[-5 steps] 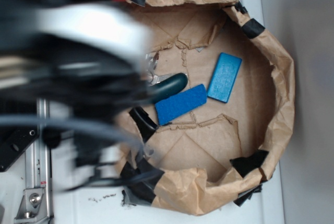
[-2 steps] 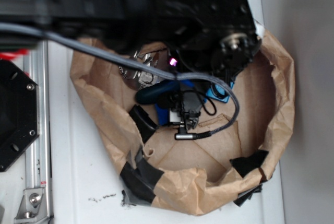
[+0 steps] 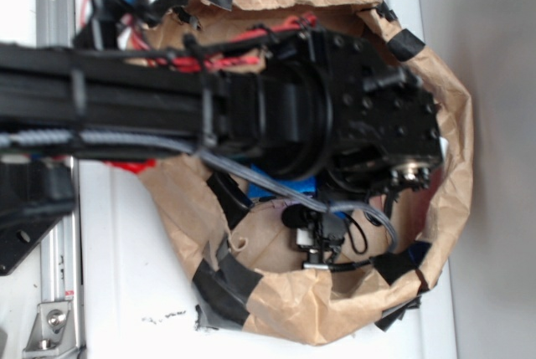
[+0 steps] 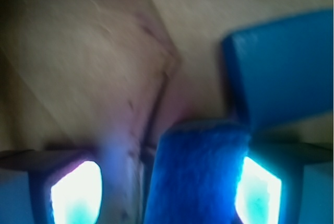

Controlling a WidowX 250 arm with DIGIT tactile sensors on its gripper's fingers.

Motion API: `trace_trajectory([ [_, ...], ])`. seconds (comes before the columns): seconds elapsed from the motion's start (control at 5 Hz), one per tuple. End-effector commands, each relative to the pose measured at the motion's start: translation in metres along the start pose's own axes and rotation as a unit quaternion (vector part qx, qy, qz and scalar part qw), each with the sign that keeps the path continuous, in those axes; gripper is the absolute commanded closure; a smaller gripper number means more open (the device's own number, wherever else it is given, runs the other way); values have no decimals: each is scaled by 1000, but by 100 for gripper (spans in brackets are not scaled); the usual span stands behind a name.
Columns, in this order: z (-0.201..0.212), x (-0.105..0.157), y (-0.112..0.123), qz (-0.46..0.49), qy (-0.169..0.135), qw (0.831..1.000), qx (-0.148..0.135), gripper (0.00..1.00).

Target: Grab the blue sponge.

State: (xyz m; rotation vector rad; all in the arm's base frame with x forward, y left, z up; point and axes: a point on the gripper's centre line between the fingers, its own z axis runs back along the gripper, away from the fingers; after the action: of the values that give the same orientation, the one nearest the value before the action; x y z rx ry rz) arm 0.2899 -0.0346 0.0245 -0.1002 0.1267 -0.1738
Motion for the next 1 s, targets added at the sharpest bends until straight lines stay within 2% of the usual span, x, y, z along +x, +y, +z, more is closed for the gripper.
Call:
trace_trajectory([
  [0.0,1,-20,-33,-41,-3,999,14,100],
  [0.2,45,-27,-35,-68,-12,998,8,100],
  [0.4,96,-24,-17,-72,-73,994,32,100],
  [0.6,150,-30,3,-59,-106,991,48,100],
  [0.8,162,-34,12,-54,-102,990,76,100],
])
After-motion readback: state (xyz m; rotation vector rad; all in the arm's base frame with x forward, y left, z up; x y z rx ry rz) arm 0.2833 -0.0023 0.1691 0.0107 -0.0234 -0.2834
